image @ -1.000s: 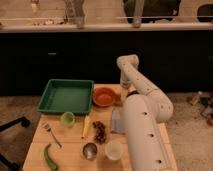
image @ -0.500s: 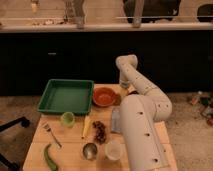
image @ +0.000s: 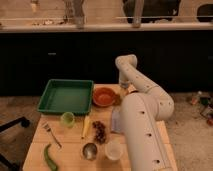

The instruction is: Place apple in red bowl

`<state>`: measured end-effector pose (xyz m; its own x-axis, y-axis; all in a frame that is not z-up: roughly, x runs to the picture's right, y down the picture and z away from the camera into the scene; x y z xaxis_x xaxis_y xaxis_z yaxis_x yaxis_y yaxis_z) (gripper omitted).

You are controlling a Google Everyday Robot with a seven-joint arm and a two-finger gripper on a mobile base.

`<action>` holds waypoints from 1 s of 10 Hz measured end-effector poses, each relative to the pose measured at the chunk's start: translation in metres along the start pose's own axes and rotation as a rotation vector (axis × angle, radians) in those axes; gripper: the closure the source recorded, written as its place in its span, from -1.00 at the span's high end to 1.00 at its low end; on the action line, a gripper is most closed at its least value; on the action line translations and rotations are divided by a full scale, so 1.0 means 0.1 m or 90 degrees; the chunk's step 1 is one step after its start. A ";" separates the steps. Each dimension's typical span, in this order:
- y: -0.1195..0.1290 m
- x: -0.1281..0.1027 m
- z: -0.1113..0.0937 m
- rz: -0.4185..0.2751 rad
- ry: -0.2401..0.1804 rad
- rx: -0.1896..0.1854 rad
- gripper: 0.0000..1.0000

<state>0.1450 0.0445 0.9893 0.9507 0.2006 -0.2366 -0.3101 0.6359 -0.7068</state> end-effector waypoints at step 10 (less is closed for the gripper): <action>0.07 0.08 -0.49 0.010 -0.047 0.100 -1.00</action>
<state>0.1502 0.0137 0.9497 0.9458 0.2612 -0.1932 -0.3247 0.7397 -0.5894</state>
